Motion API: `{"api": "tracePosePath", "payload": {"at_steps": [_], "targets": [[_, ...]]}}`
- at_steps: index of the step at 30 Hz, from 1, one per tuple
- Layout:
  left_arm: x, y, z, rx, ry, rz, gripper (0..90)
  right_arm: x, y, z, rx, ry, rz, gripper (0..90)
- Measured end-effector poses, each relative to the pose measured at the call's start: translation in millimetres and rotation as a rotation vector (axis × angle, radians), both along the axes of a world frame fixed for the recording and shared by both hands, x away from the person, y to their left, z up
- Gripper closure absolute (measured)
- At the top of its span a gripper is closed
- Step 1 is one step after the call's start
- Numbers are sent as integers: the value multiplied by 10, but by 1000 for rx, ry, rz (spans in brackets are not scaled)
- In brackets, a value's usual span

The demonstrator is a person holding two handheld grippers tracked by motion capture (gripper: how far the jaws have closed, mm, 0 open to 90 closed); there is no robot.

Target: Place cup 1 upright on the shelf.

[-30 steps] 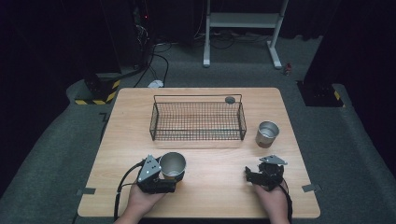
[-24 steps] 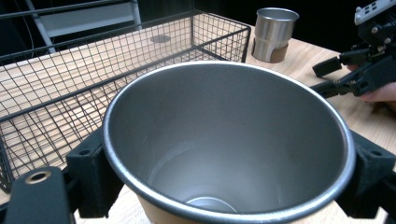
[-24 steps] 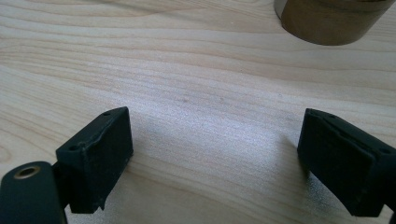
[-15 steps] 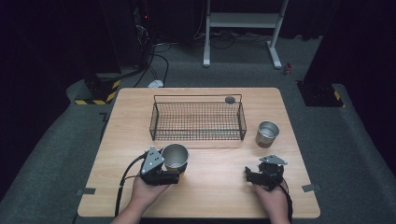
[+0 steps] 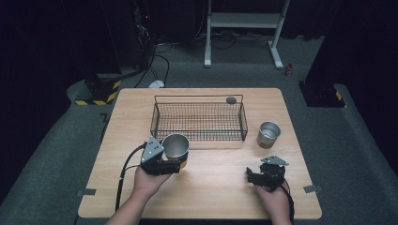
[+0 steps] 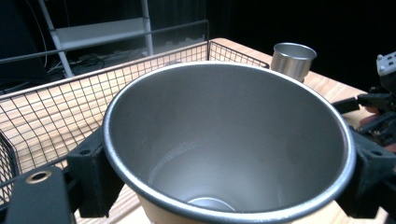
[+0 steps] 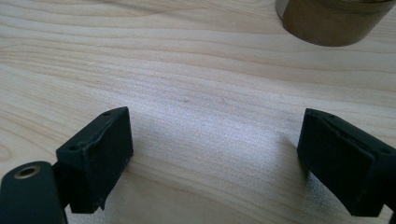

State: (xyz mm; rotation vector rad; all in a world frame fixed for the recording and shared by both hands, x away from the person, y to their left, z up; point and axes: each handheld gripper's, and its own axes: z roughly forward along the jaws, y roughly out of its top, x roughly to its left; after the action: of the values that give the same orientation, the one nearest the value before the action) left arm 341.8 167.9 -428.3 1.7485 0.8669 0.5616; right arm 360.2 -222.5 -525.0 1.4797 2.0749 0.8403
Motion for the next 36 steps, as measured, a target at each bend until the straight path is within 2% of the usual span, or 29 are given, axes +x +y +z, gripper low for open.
{"api": "tracePosePath", "payload": {"at_steps": [3,20,33,36], "targets": [[36,9,13,-21,7,9,135,-2,0,0,0,0,1,103],[288,50,209,-44,-11,38,135,-12,-1,1,1,2,5,104],[468,37,316,-6,-37,64,135,-13,-1,1,1,3,5,104],[518,54,329,-13,-36,76,135,-14,1,1,3,4,3,104]]}}
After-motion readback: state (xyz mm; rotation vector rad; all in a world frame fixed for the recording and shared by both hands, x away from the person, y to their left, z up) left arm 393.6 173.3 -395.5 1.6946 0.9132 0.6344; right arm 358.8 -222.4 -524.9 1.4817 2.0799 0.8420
